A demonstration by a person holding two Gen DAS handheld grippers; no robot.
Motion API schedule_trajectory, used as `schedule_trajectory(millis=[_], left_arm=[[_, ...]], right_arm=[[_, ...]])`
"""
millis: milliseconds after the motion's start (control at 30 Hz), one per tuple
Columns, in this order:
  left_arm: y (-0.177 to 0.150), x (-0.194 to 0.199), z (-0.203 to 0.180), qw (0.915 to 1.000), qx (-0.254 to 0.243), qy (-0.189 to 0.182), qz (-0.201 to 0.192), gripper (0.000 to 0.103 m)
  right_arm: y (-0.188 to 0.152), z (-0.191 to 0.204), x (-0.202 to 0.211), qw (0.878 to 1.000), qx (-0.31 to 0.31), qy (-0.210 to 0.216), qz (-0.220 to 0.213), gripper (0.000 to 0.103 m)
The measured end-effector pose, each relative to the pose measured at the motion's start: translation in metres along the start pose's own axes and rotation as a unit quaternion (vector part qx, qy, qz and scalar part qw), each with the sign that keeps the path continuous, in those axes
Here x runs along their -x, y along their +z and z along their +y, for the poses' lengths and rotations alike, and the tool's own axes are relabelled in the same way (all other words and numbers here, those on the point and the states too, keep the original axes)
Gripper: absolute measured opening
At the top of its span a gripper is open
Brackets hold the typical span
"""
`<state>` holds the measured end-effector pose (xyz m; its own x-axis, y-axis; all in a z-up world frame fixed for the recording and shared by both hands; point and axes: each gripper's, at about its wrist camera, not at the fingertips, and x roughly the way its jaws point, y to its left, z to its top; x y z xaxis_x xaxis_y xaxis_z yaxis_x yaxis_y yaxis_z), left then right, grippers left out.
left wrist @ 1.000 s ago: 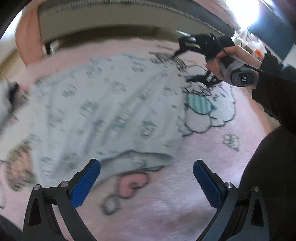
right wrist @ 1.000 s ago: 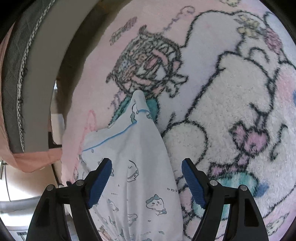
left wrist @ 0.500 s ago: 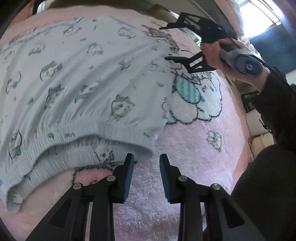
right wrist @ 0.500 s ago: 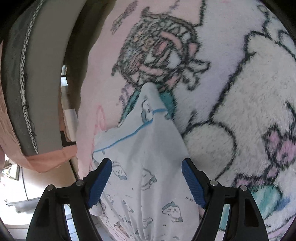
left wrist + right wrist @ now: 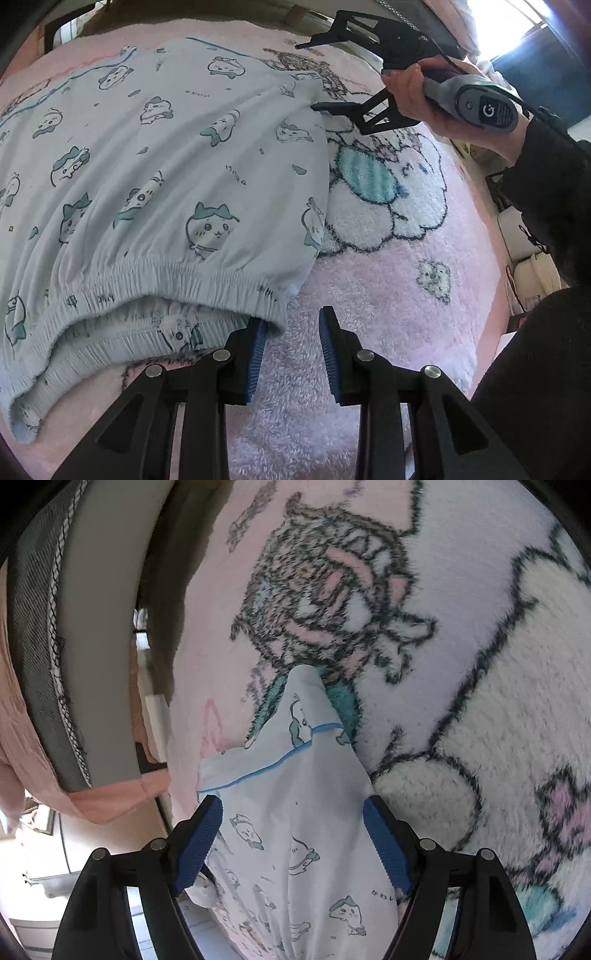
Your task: Fold clothes
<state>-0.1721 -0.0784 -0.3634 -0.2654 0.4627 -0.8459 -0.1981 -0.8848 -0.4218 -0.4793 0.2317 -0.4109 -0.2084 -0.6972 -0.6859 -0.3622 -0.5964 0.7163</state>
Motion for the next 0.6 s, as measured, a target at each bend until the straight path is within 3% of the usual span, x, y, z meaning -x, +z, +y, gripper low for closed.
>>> schedule_trajectory(millis=[133,600], left_arm=[[0.002,-0.003,0.002,1.0,0.007,-0.006,0.0,0.026],[0.001,-0.007,-0.005,0.9998,-0.004,-0.02,-0.007,0.026]], right_arm=[[0.006,0.011,0.011,0.997,0.042,-0.055,-0.032,0.079],[0.019,0.005,0.002,0.998,0.042,-0.019,-0.035,0.083]])
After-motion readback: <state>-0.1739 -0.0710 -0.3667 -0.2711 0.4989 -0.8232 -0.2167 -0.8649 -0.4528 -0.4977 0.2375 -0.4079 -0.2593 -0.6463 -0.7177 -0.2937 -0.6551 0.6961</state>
